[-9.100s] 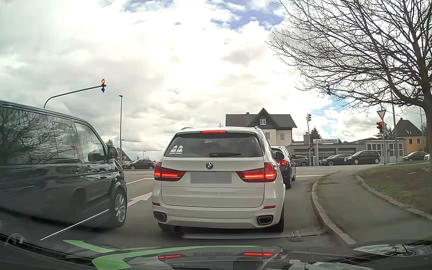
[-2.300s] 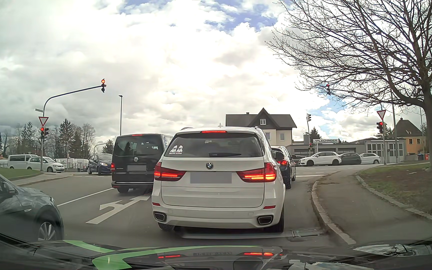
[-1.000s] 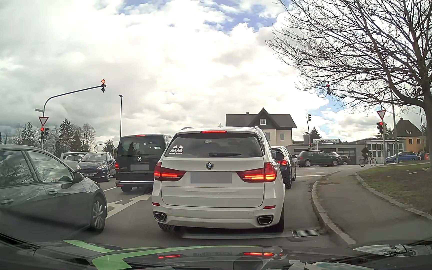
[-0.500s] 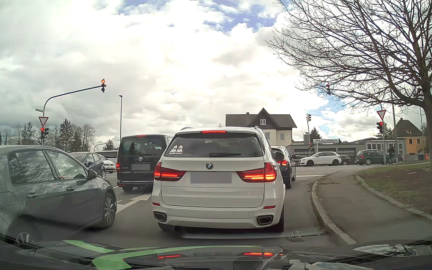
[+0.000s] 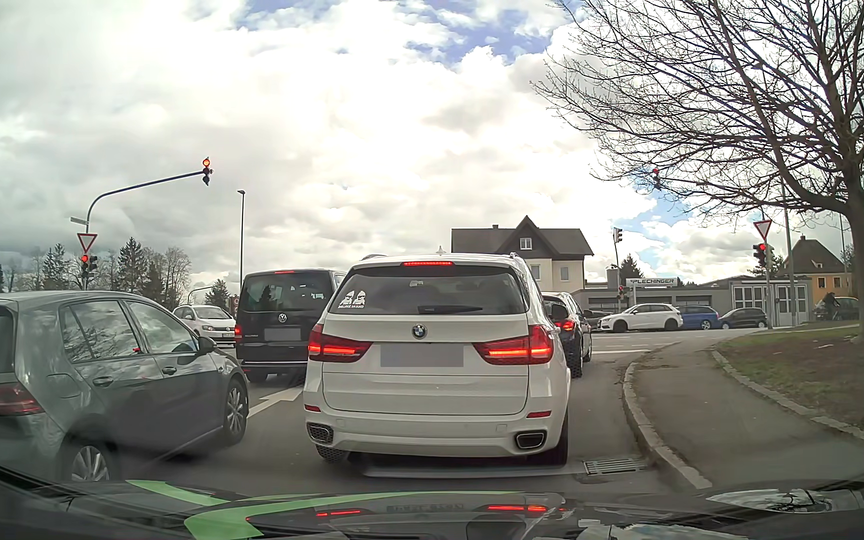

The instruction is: Follow the waypoints while adhering to traffic rules and regulations

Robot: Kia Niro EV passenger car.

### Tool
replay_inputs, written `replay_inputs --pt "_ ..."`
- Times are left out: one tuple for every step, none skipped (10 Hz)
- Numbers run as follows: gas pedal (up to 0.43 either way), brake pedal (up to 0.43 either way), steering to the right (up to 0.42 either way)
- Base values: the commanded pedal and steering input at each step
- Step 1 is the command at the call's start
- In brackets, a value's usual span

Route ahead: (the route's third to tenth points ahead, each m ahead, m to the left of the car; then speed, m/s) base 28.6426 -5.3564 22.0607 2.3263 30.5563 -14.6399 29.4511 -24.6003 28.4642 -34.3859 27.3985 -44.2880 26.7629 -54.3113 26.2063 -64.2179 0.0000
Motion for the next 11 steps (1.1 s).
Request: replay_inputs --pt "0.0 0.323 0.016" --pt "0.0 0.323 0.016" --pt "0.0 0.323 0.016" --pt "0.0 0.323 0.016" --pt "0.0 0.323 0.016" --pt "0.0 0.323 0.016" --pt "0.0 0.323 0.016" --pt "0.0 0.323 0.016" --pt "0.0 0.323 0.016" --pt "0.0 0.323 0.016" --pt "0.0 0.323 0.016"
